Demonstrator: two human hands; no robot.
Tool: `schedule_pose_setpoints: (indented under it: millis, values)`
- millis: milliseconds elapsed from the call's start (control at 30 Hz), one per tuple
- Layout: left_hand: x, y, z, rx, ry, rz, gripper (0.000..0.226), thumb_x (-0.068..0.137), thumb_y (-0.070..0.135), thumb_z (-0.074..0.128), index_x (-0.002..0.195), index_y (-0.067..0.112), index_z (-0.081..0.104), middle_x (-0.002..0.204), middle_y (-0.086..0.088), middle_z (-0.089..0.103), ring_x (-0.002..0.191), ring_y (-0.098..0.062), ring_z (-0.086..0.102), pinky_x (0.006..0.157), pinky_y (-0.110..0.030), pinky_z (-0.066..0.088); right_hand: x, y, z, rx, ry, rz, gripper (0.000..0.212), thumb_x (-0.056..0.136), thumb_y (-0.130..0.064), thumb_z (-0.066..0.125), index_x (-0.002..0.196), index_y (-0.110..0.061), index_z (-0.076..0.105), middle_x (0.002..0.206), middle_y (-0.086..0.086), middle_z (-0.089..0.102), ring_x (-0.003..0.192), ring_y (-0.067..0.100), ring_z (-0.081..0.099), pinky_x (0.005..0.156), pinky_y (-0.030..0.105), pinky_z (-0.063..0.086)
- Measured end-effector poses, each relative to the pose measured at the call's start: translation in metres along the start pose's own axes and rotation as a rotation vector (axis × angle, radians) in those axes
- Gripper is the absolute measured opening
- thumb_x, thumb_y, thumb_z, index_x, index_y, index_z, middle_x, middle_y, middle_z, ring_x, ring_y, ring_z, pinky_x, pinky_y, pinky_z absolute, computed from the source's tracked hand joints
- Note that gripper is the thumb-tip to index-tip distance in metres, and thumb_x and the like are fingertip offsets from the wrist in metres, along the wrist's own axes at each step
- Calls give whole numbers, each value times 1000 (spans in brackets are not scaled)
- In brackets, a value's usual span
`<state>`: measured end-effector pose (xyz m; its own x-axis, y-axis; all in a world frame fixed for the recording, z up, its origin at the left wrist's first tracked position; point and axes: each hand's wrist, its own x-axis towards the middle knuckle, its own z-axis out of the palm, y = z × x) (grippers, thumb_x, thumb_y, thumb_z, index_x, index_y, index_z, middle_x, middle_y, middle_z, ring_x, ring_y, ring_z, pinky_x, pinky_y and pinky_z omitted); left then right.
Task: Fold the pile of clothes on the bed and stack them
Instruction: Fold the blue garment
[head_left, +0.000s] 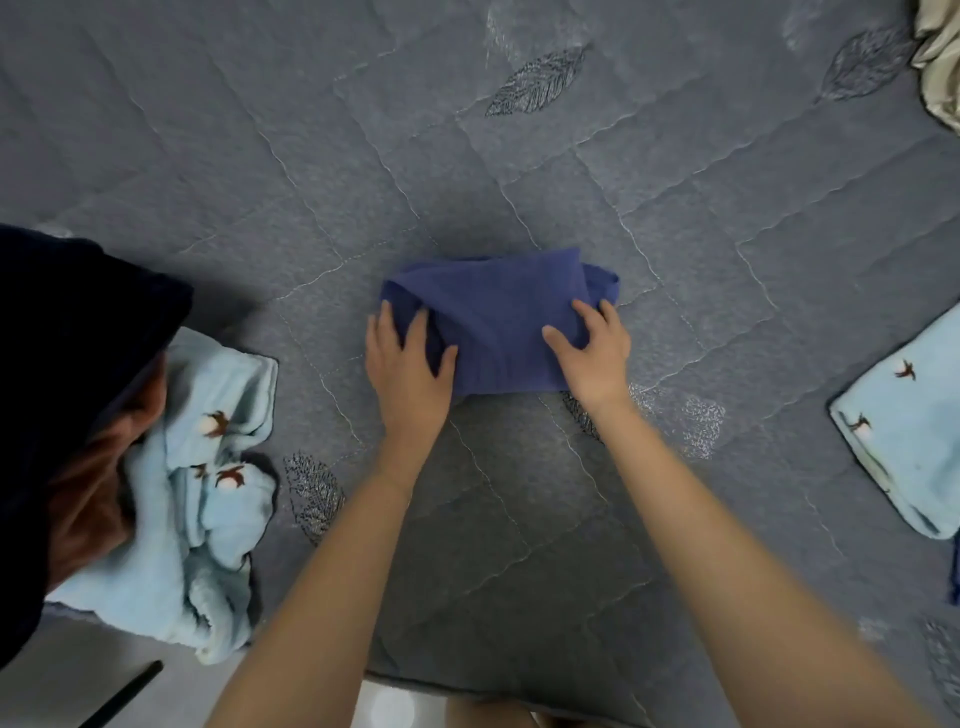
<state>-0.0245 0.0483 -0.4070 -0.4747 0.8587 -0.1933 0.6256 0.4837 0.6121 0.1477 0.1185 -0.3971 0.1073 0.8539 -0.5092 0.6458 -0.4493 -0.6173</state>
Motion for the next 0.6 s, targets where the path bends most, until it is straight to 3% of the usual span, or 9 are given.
schedule_pose_setpoints:
  millis: [100,200,267,300,367,433,500,567,600]
  values:
    - [0,-17,1,-20,40,-248,84,89,40,65,153,8,22,161,-19,9,149,-31,7,120,-44,7,2,3,1,78,84,64,102,79,-37,78,155,-17,13,162,8,7,149,22,7,120,35,10]
    - [4,-20,2,-135,-23,-407,79,92,54,53,150,6,29,162,-13,7,150,-25,3,121,-44,4,6,-3,6,80,86,140,120,70,-45,83,155,-12,7,157,6,27,145,26,22,119,44,22]
    - [4,-12,6,-197,-73,-369,67,92,56,51,141,10,45,160,-12,20,149,-24,12,121,-44,11,6,-9,12,242,44,193,111,71,-40,84,153,-12,14,151,5,38,137,22,38,114,41,33]
    - [2,-5,7,-267,-88,-338,60,91,55,54,133,13,52,154,-10,35,145,-23,25,119,-42,20,5,-13,15,376,21,247,103,73,-36,84,150,-11,20,146,4,44,129,19,46,110,38,39]
    - [1,7,10,-427,-80,-321,39,85,51,67,110,23,60,120,10,62,118,-8,54,101,-31,43,5,-16,16,521,-11,356,89,74,-32,84,142,-9,31,133,2,53,114,16,55,102,35,47]
    - [6,16,9,-550,-85,-379,44,75,45,80,102,27,50,102,22,58,96,6,56,82,-17,47,6,-13,13,536,-52,376,65,75,-30,83,126,-9,50,121,3,62,103,16,62,93,33,53]
    - [12,18,8,-670,-134,-475,63,72,35,85,113,20,39,110,14,53,96,5,54,73,-10,47,4,-9,6,558,-130,373,42,75,-29,83,107,-11,63,113,6,69,94,16,67,85,33,57]
    - [12,22,6,-763,-199,-535,73,73,23,85,124,12,34,121,6,51,102,-1,55,71,-9,50,-2,-7,-2,587,-192,369,47,76,-29,83,114,-9,65,112,6,71,97,19,69,86,36,57]
    - [9,26,4,-803,-228,-545,76,75,17,84,131,9,34,128,2,52,108,-8,57,78,-15,53,-5,-6,-7,594,-205,363,50,76,-30,82,118,-9,64,111,5,71,97,19,69,85,35,57]
